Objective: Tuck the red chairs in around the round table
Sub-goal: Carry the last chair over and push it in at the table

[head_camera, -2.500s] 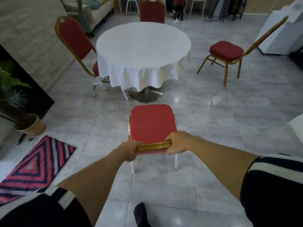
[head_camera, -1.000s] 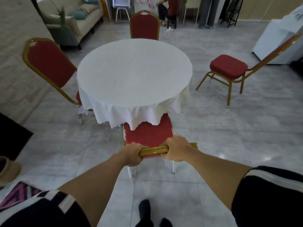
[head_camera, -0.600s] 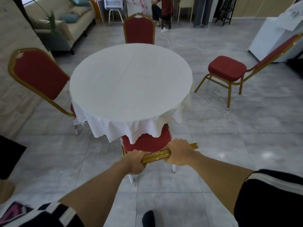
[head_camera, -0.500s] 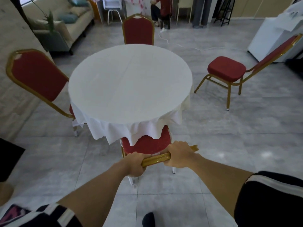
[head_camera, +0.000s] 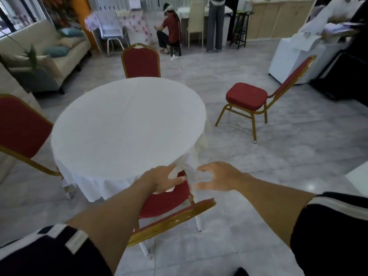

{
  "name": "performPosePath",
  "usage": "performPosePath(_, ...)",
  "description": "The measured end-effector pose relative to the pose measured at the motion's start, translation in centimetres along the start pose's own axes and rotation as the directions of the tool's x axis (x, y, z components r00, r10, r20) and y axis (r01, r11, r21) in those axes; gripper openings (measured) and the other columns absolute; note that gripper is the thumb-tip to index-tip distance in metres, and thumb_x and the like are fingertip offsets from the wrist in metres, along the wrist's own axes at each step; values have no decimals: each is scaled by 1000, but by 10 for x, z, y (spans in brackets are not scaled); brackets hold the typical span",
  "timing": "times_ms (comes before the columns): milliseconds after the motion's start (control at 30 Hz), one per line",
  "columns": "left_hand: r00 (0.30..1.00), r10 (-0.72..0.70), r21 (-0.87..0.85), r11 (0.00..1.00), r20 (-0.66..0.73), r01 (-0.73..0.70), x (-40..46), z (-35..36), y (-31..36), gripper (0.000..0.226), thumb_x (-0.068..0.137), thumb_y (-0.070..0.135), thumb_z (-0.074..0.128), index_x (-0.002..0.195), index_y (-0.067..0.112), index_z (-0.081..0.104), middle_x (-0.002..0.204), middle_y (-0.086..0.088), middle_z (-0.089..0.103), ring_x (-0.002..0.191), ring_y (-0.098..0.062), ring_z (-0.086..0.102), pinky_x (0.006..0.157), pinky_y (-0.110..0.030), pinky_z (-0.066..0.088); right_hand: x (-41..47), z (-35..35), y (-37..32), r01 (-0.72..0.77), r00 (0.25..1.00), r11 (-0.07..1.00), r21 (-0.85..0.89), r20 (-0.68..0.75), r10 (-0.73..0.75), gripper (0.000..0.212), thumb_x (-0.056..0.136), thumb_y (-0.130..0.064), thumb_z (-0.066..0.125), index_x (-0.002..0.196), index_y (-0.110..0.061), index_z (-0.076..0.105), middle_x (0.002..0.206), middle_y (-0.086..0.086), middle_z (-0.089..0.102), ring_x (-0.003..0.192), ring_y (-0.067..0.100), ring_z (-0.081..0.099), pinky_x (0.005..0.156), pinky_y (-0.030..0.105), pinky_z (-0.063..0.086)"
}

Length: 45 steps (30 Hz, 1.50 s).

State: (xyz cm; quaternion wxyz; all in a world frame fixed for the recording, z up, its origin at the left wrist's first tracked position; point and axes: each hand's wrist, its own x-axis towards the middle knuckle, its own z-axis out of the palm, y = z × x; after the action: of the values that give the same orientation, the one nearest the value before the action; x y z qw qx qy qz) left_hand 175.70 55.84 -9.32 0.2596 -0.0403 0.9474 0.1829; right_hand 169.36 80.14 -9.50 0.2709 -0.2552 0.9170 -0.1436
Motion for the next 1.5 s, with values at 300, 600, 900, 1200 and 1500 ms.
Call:
performPosePath(300, 991, 77, 302, 953, -114, -39, 124, -84, 208, 88, 97, 74, 44, 166, 29, 13, 171, -9, 27, 154, -37, 31, 122, -58, 25, -5, -172, 169, -139, 970, 990, -21, -205, 132, 109, 76, -91, 58, 162, -30, 34, 171, 0, 32, 155, 27, 33, 123, 45, 30)
performPosePath(600, 985, 123, 364, 929, -117, -73, 212, -114, 376, 92, 94, 78, 44, 166, 32, 9, 172, -10, 26, 156, -38, 28, 124, -64, 15, -29, -264, 335, -208, 947, 978, 10, -248, 204, 122, 66, -94, 65, 164, -30, 31, 169, 0, 35, 151, 26, 39, 119, 43, 37)
performPosePath(900, 977, 188, 397, 908, -99, -134, 362, -144, 491, 100, 89, 84, 43, 166, 35, 3, 174, -7, 20, 157, -38, 25, 122, -70, 12, 5, -352, 465, -316, 911, 948, -35, -291, 293, 118, 74, -91, 62, 165, -27, 23, 170, 7, 32, 153, 31, 35, 120, 49, 35)
performPosePath(1200, 970, 240, 348, 913, -33, -214, 500, -190, 602, 104, 88, 85, 45, 166, 32, 2, 173, -9, 22, 156, -41, 25, 122, -70, 13, 57, -452, 578, -392, 876, 920, -1, -306, 373, 114, 77, -83, 68, 166, -29, 21, 173, 2, 26, 157, 28, 27, 124, 49, 29)
performPosePath(1500, 967, 254, 316, 920, -28, -232, 623, -212, 692, 102, 88, 84, 46, 166, 32, 7, 171, -10, 27, 154, -44, 28, 121, -74, 14, 112, -525, 700, -406, 869, 914, 20, -302, 392, 115, 76, -82, 71, 166, -33, 19, 174, 2, 24, 158, 28, 25, 124, 51, 28)
